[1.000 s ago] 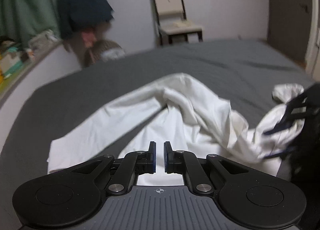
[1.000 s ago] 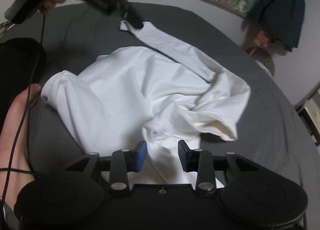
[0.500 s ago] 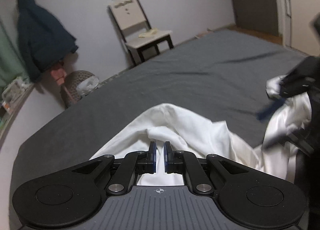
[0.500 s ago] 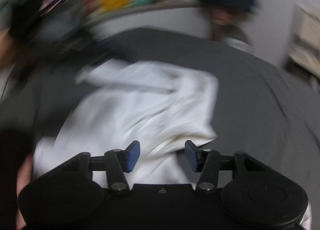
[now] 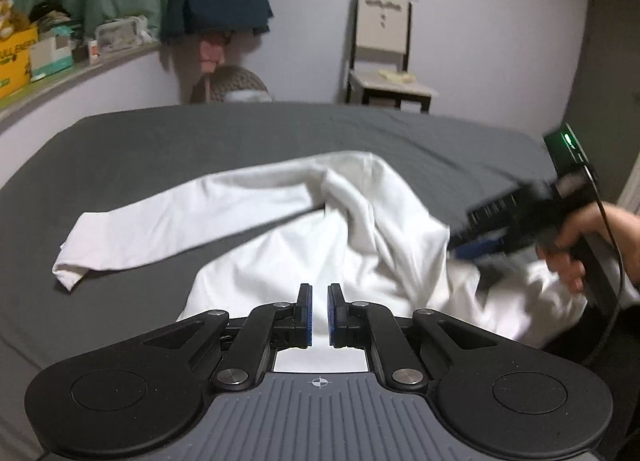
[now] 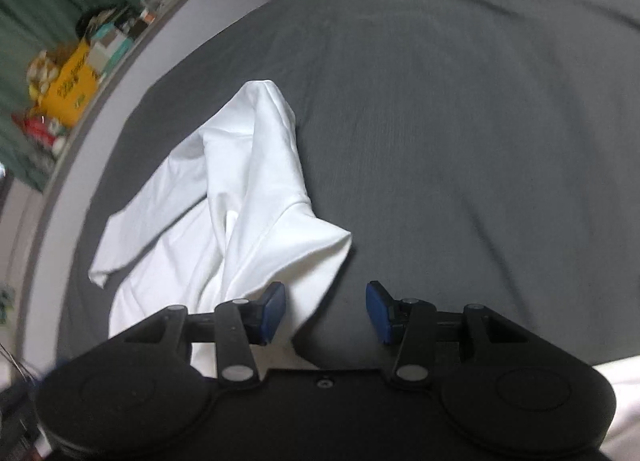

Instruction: Fold clothes

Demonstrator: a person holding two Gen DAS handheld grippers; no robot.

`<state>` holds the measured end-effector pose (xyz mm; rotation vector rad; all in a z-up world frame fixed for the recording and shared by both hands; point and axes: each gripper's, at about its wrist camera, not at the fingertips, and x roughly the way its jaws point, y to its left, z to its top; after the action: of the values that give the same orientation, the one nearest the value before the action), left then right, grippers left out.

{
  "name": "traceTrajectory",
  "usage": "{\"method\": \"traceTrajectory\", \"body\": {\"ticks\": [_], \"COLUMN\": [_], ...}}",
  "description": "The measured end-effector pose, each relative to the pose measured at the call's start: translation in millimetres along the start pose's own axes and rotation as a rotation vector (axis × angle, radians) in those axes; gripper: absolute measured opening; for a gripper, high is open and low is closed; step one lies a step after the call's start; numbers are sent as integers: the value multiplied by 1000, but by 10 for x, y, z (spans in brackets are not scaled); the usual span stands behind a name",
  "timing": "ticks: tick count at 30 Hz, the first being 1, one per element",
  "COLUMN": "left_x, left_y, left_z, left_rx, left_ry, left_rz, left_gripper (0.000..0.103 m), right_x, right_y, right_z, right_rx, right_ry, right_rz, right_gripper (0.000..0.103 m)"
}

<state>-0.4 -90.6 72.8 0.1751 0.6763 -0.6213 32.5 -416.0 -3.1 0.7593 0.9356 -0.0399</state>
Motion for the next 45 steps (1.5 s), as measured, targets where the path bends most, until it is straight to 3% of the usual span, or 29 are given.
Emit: {"method": "traceTrajectory", "body": {"ticks": [4, 8, 10, 14, 18, 22, 25, 28, 30, 32, 40, 45], "left_x": [-13, -43, -62, -98, -111, -119, -94, -55, -17, 44, 459, 601], "left_y": [14, -13, -12, 64, 185, 263, 306, 350, 350, 340, 64, -224], "left_z": [-17, -15, -25, -43, -7, 58, 160, 308, 380, 407, 116, -104], "left_rx": [-16, -24, -12, -14, -52, -35, 32, 191, 346, 507, 1135, 1473], "left_ry": [-12, -30, -27, -30, -49, -82, -112, -142, -166, -163, -36, -93], "left_rz": [-8, -20, -16, 16, 52, 75, 108, 163, 214, 212, 85, 13], "left_gripper": [6, 6, 6, 6, 6, 6, 6, 6, 6, 6, 6, 7], "right_x": [105, 126, 70, -83, -216, -240, -212, -217, -238, -282, -385, -392], "right_y": [-121, -137, -56, 116, 452, 856, 1113, 1289, 1351, 1375, 1306, 1360], "right_z": [35, -9, -31, 0, 6, -148, -380, -623, -789, -964, -1211, -1309], "right_rx": [187, 278, 238, 105, -134, -411, -612, -774, -841, -896, -926, -961], "right_ry": [-59, -128, -178, -242, -279, -246, -206, -162, -140, -124, -122, -151], "right_rz": [131, 205, 198, 204, 200, 216, 232, 239, 232, 222, 178, 156], "right_gripper": [42, 15, 10, 5, 4, 4, 4, 3, 3, 3, 3, 3]}}
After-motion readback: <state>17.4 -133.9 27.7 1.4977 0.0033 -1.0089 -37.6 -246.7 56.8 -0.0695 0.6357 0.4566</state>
